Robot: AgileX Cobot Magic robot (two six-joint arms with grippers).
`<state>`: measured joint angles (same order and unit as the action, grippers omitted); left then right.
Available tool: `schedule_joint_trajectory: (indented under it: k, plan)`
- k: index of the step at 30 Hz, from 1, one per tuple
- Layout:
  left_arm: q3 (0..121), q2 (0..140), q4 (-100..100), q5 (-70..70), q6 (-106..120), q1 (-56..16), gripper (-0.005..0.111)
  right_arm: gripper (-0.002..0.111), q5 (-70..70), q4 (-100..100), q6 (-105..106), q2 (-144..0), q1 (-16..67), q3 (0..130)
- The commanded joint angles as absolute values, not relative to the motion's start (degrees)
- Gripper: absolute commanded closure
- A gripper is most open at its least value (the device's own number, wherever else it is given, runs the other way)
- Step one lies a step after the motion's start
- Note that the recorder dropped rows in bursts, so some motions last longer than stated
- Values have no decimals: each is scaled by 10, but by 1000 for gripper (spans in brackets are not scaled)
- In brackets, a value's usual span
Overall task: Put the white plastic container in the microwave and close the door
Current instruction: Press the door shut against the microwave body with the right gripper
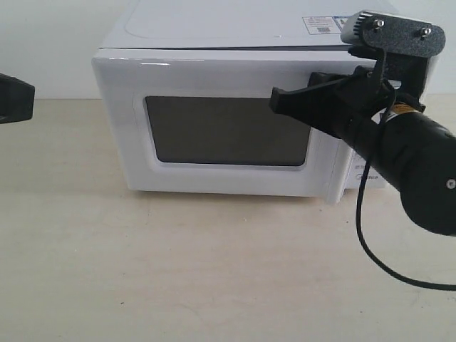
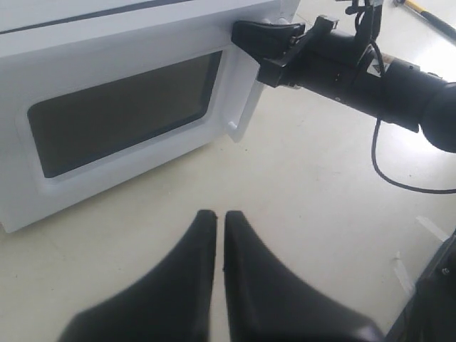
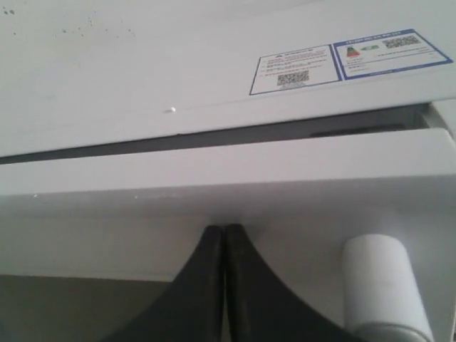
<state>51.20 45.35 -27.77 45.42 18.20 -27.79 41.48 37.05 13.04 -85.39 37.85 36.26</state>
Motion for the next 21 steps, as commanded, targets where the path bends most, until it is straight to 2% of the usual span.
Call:
schedule_joint_trajectory:
  k: [1, 21]
  plan:
    - [510, 450, -276, 448, 181, -280, 102, 108, 433, 381, 137, -864, 377, 367]
    - [510, 450, -276, 449, 181, -280, 102, 108, 441, 415, 165, -875, 377, 408]
